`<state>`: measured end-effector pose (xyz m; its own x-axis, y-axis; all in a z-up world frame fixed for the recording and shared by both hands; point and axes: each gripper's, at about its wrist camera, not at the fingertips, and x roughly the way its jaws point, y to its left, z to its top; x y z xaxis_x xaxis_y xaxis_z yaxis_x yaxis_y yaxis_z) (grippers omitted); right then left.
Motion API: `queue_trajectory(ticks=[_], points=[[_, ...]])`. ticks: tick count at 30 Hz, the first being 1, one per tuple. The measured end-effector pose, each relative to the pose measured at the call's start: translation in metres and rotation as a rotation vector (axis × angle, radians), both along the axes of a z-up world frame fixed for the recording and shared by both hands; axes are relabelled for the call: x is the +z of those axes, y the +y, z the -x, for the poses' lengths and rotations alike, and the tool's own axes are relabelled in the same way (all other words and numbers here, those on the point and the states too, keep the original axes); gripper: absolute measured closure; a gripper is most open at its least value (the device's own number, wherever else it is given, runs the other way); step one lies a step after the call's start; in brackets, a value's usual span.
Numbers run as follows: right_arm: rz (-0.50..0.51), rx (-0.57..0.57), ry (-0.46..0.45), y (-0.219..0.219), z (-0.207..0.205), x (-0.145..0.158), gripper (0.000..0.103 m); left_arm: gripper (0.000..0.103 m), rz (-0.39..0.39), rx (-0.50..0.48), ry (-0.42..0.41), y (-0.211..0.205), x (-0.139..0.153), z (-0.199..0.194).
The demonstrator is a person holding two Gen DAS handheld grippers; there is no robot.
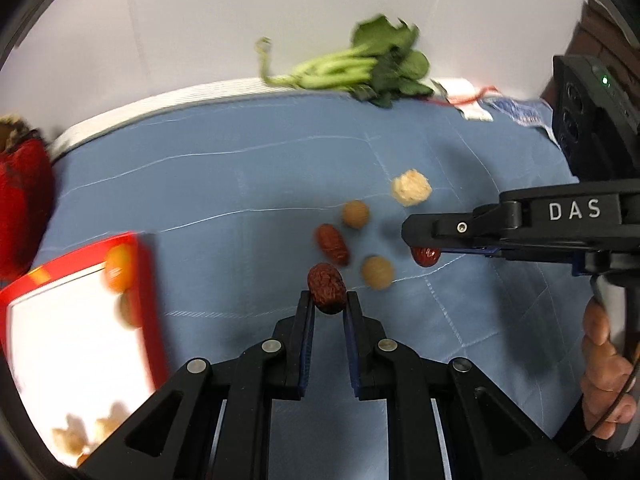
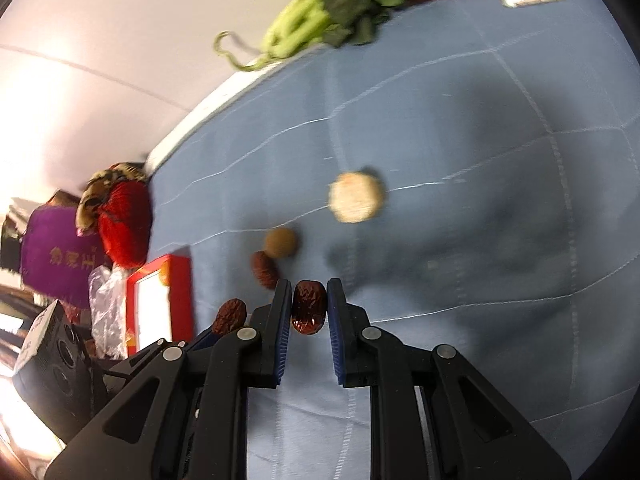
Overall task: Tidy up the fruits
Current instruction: 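Carry the red dates to the white tray and open both tools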
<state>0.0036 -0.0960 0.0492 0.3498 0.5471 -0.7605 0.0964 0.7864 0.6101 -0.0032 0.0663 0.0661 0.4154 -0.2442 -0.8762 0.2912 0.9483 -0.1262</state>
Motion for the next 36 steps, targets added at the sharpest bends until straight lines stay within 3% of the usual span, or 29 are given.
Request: queue_trajectory(ticks=[6,9,18,27,31,36], points=[[-0.05,0.117,-0.053,0.051,0.005,0.009,0.087,0.088,0.008,0.154,-0.043,0.055,0.025,0.034],[-0.059,0.212,-0.096,0.09,0.015,0.015,0.087,0.088,-0.034,0.245,-0.074,0.083,0.034,0.053],[-0.071,0.452,-0.215,0.178,0.056,0.027,0.087,0.088,-0.08,0.53,-0.048,0.17,0.032,0.087],[0.042,0.552,-0.253,0.21,0.079,0.009,0.086,0.085,-0.147,0.575,0.008,0.173,0.02,0.082],[-0.008,0.547,-0.243,0.203,0.075,0.012,0.084,0.077,-0.163,0.622,0.014,0.175,0.019,0.078],[-0.11,0.473,-0.258,0.18,0.064,0.024,0.063,0.062,-0.216,0.648,-0.037,0.171,0.026,0.075]])
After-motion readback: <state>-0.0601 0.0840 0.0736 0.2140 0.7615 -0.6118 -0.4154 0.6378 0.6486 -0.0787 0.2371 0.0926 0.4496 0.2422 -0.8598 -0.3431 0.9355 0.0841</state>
